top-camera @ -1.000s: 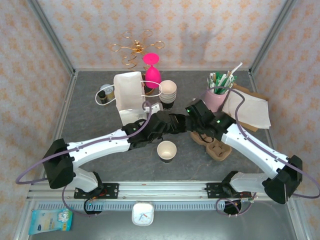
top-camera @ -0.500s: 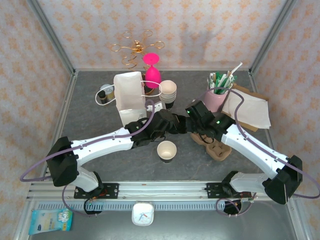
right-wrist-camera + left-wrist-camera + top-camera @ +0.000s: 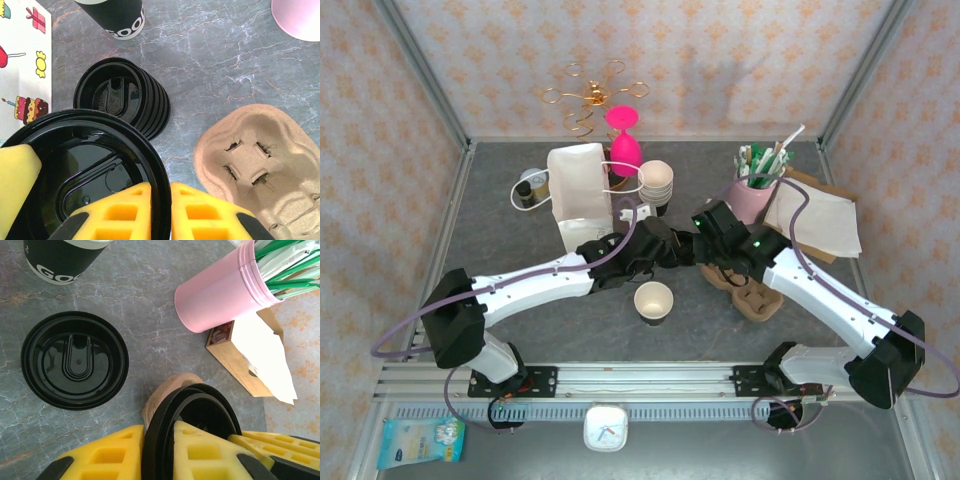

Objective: Pack the takeout coffee

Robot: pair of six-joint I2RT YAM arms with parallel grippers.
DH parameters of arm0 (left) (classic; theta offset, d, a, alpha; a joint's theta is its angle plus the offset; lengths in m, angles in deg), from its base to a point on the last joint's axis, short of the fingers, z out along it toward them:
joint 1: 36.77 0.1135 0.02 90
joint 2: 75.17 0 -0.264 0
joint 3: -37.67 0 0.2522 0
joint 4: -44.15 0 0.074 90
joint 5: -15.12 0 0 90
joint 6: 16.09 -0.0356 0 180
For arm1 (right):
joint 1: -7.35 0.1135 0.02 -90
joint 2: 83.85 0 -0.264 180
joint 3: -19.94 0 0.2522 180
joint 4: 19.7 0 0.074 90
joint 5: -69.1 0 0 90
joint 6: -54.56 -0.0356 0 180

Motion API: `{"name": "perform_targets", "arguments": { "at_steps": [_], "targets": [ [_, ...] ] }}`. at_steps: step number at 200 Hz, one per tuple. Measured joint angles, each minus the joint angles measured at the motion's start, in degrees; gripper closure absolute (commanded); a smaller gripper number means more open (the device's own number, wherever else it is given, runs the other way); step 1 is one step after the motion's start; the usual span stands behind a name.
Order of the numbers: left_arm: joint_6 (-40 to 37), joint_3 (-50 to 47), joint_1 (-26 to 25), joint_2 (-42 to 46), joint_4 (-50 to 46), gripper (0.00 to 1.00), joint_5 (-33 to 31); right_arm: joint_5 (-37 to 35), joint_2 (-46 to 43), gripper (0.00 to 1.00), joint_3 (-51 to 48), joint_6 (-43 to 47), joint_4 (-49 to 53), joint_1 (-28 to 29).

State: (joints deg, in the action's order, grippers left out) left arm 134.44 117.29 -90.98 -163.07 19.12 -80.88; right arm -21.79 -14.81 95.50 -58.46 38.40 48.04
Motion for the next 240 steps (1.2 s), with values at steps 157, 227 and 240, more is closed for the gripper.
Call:
{"name": "perform_targets", "arguments": {
  "at_steps": [157, 227, 240],
  "targets": [
    [11.89, -9.94, 1.14, 9.27, 13.18, 0.89, 3.06, 9.84, -12.41, 0.23, 8.96, 0.92, -1.25, -6.58],
    [23.50, -12.70, 1.11, 16.20, 30.86, 0.95, 4.11, 22.97, -19.61, 0.06, 13.07, -2.97, -12.98, -10.38],
    [25.03, -12.70, 1.11, 16.55, 34.01, 0.95, 4.20, 25.20, -19.61, 0.05, 13.35, -4.20, -15.82, -10.38]
  ]
}}
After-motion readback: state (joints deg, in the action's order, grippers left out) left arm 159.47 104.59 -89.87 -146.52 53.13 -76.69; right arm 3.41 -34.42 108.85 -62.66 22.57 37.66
